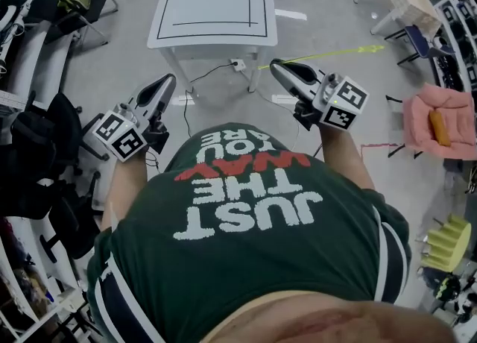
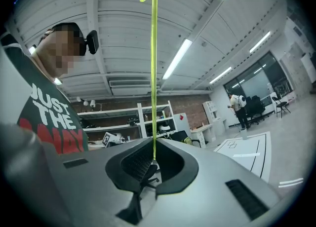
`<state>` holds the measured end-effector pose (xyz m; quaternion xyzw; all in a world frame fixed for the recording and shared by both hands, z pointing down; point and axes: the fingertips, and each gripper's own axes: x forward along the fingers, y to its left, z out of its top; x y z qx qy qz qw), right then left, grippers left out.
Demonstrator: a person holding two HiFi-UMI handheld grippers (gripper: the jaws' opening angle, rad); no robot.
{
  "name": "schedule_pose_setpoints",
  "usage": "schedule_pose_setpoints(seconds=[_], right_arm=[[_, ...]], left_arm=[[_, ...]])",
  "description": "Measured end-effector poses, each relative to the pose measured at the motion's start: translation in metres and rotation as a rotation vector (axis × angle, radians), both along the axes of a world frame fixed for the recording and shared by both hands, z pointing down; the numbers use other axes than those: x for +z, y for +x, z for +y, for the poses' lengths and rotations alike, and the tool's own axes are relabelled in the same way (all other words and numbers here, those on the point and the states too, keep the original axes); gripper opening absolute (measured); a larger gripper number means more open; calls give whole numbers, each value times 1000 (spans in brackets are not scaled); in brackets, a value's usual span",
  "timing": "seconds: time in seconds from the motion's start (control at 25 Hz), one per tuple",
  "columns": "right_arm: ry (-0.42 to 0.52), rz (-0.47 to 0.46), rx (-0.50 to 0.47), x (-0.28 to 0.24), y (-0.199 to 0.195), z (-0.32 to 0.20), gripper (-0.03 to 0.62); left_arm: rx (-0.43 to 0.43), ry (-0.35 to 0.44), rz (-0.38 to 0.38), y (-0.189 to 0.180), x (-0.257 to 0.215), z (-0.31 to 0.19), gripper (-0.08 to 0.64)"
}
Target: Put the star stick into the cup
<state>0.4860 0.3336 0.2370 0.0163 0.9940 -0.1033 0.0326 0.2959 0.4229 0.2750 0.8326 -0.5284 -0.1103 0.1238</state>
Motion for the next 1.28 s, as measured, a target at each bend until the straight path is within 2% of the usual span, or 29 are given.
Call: schedule_pose_setpoints(seconds=[0.16, 0.28, 0.52, 0.68, 0.92, 1.04, 1.16, 1.28], right_arm=[[-10, -13, -13, 5, 15, -15, 43], [-16, -18, -26, 9, 12, -24, 43], [-23, -7, -32, 15, -12, -40, 43], [-10, 10, -21, 19, -44, -52, 43], [7, 46, 29, 28, -135, -76, 43], [-4, 23, 71, 21, -202, -91, 43], [2, 21, 68, 10, -276, -93, 43], [29, 14, 79, -8, -342, -105, 43]], left_arm=[[-4, -21, -3, 18, 4, -11, 9], [-9, -31, -5, 18, 6, -19, 9], [-12, -38, 6, -7, 11, -35, 9], [10, -28, 19, -38, 19, -49, 9], [69, -11, 59, -131, 38, -81, 9], [113, -2, 57, -195, 40, -103, 9], [175, 12, 30, -256, 28, -119, 9], [180, 21, 16, -322, 20, -136, 9]])
